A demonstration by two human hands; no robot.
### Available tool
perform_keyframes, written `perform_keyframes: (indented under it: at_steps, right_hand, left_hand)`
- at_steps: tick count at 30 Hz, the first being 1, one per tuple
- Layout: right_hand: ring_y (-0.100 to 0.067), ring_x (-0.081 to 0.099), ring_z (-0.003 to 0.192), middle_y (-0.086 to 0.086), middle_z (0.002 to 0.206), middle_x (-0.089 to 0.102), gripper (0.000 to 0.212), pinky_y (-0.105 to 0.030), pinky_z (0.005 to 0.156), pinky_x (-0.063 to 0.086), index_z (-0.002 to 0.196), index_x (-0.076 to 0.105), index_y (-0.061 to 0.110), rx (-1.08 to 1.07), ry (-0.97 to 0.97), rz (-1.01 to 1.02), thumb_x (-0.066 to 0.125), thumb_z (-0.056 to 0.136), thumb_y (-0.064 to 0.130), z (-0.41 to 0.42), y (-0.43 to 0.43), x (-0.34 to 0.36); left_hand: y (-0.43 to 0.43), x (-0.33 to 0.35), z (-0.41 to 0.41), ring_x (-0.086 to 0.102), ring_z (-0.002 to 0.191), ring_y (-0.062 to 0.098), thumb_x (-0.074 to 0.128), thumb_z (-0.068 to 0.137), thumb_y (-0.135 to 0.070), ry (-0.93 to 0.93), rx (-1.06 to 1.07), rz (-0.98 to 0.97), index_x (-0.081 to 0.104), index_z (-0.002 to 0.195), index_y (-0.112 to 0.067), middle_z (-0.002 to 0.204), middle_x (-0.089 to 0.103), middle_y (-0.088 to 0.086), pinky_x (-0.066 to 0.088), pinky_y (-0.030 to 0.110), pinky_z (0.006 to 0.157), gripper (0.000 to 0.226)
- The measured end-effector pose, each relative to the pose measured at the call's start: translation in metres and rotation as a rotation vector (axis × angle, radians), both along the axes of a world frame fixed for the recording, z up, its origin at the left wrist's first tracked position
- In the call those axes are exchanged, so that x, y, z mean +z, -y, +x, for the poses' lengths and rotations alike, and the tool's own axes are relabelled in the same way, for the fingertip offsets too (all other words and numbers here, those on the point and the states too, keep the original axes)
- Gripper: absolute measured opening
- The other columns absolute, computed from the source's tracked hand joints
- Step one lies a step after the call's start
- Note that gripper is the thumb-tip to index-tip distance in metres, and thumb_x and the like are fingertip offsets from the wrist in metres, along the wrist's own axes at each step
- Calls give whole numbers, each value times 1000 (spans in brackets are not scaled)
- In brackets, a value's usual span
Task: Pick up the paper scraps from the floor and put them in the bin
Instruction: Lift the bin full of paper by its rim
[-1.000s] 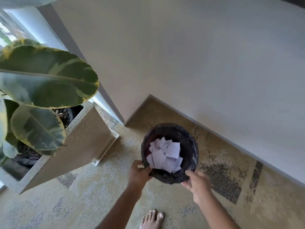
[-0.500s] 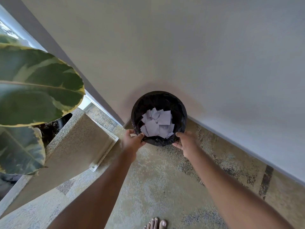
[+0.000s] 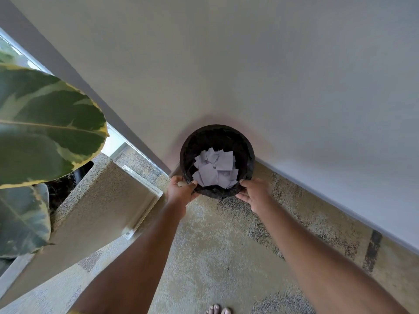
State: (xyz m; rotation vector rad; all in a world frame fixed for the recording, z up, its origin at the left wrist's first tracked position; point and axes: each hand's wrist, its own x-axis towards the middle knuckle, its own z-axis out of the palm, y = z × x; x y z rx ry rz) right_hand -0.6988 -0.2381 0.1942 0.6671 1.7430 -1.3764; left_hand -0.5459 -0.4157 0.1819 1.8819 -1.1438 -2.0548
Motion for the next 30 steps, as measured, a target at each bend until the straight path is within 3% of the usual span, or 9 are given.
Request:
perform_keyframes:
  at_steps: [7,14,23,27,30]
  right_hand:
    - [-35,77,96,-26,113,75,21,-37,64,63,119,68,-5,-1,-15,-2,71,99,0,-3,0,4]
    - [-37,78,96,-26,110,76,22,-38,63,65,118,70,-5,-34,-8,-10,73,97,0,-2,-1,2]
    - [-34,78,94,-24,107,77,10,-38,64,65,109,72,1,-1,-15,1,72,99,1,-1,4,6]
    - [-33,72,102,-19,113,71,22,-43,70,66,118,67,4,106,-1,26,76,98,10,-3,3,13]
    - [-28,66,104,-13,117,64,30,-46,78,65,113,61,13,200,-46,76,82,95,26,3,0,20]
  left_hand:
    - [-1,3,-4,80,94,26,80,92,-1,-17,12,-7,60,112,-20,118,73,18,68,41,83,33]
    - [2,4,-8,79,97,27,81,91,-1,-26,23,-18,58,133,-14,125,70,18,68,34,72,50]
    - [6,1,-5,79,99,30,79,93,-2,-11,-19,-27,57,128,-12,124,70,19,68,36,71,42]
    - [8,-1,-4,79,100,29,79,96,-14,44,-65,-59,57,124,-13,122,72,18,68,37,73,36]
    - [4,5,-1,77,100,26,75,99,-34,81,-91,-74,57,121,-13,116,73,12,66,45,87,35]
